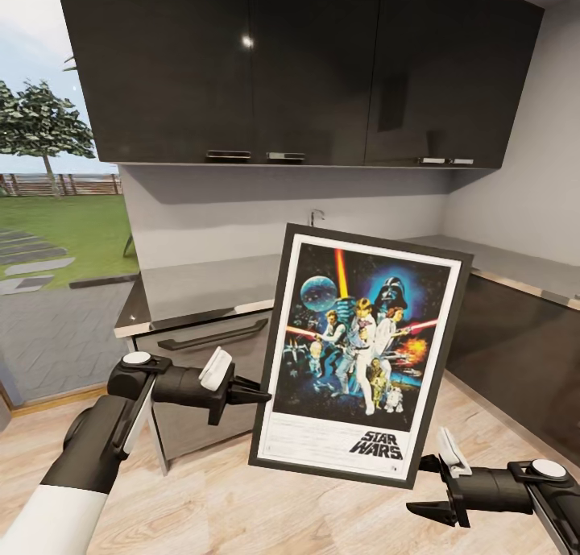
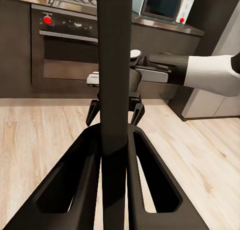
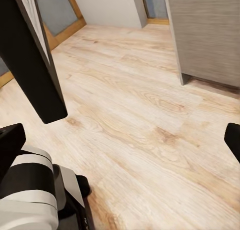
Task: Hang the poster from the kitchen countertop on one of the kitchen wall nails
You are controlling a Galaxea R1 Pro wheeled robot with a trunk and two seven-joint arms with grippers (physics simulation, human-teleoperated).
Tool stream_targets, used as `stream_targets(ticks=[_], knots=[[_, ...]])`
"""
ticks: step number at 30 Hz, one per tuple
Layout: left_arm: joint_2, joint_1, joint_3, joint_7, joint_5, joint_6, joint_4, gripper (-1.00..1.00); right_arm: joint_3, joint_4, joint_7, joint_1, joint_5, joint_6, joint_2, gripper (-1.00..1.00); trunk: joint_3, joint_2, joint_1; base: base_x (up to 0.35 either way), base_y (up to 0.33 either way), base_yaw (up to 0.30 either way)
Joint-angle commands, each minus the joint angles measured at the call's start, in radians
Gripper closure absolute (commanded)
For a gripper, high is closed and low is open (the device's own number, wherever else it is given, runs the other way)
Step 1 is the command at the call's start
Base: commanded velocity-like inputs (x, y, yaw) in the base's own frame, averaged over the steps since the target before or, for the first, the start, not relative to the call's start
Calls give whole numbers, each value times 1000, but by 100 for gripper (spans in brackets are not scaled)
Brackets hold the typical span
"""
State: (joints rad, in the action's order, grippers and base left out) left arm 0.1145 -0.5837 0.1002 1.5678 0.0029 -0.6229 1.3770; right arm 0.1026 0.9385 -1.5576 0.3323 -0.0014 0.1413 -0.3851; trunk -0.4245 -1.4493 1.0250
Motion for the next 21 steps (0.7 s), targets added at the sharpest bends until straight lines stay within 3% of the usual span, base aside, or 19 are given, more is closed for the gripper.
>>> stream_targets(ticks=[1, 21], knots=[[1, -1, 2, 3, 0, -7, 0, 100, 1, 0, -4, 1, 0, 11, 0, -100, -1, -1, 0, 0, 0, 0], [-28, -1, 2, 1, -3, -8, 1, 100, 1, 1, -4, 1, 0, 11, 0, -100, -1, -1, 0, 0, 0, 0]])
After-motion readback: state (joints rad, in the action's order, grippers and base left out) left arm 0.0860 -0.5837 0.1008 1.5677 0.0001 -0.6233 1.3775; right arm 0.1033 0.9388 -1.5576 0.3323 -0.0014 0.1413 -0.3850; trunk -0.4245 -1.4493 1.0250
